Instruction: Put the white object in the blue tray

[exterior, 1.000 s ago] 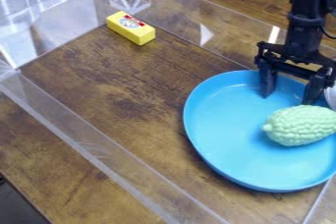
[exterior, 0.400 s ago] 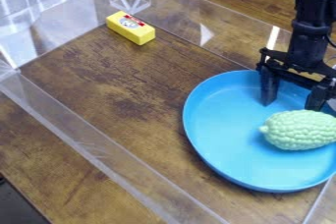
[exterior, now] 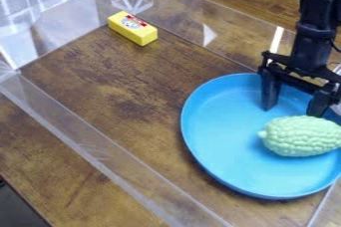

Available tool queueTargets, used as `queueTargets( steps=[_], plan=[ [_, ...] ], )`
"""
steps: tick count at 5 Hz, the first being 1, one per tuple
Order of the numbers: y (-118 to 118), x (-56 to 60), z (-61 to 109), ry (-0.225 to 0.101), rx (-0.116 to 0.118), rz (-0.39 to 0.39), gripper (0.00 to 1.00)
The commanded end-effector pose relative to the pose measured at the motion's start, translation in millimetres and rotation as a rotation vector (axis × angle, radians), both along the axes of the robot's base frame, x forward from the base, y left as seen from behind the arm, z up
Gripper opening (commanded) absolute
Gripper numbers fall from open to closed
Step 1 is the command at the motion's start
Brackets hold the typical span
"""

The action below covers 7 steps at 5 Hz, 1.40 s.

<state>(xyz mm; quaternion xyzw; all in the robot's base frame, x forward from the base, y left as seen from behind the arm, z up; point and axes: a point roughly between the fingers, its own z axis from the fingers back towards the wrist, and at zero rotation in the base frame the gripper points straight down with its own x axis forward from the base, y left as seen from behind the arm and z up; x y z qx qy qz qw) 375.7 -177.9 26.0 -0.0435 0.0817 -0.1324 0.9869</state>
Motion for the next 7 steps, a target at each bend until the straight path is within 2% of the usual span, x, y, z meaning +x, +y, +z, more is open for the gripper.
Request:
queueTargets(
  steps=[1,7],
  plan=[
    [-5.8,6.2,7.3,-0.022,0.000,-0.028,1.00],
    [13.9,35.9,-7.0,-0.007,0.032,-0.035,1.00]
  ],
)
